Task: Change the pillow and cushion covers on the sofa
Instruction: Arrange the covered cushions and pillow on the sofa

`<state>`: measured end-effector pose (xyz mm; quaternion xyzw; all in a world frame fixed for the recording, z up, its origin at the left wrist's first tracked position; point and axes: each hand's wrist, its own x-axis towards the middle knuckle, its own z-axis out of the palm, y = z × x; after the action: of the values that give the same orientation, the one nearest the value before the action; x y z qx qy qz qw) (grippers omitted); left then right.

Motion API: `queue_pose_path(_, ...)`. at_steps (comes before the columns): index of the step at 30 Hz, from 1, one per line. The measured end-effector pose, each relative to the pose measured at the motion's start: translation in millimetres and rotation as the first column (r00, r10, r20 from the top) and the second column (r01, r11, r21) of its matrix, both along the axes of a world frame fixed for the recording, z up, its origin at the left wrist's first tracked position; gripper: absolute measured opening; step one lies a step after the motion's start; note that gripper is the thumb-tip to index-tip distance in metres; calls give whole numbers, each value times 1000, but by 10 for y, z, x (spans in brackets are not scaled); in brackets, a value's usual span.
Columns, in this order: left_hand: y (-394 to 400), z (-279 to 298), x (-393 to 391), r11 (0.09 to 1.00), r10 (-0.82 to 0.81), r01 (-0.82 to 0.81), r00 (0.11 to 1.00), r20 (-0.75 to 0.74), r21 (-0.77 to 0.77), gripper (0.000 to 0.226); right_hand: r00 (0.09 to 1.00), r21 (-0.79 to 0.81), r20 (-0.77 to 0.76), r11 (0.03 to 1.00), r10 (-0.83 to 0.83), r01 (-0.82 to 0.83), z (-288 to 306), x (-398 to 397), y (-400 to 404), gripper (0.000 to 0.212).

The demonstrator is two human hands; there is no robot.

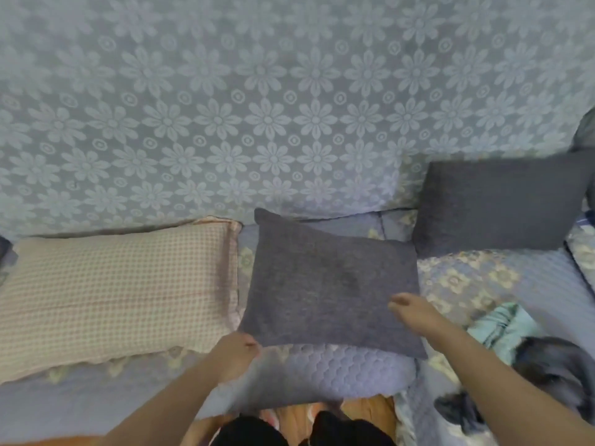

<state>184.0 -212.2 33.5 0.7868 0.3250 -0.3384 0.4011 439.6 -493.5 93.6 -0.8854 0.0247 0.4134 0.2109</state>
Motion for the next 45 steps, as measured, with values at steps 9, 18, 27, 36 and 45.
queue_pose_path(9,620,-1213,973,877,481,-470,846,231,-104,89,892,-5,141,901,430,-433,-1364,323,1186,75)
queue_pose_path(18,282,-1245,627,790,603,-606,742,294,-92,60,614,-413,141,609,777,-677,-2405,-526,205,148)
queue_pose_path(27,1586,-1402,1673,588,808,-757,564,169,-286,42,622,-391,97,605,777,-694,-2387,-397,359,153)
queue_pose_path(36,1595,-1306,1759,578,602,-812,495,627,85,21,573,-378,166,588,803,-715,-2478,-488,279,143)
queue_pose_path(45,83,-1386,1549,753,-490,174,793,363,635,60,624,-293,74,615,778,-732,-2139,-290,530,117)
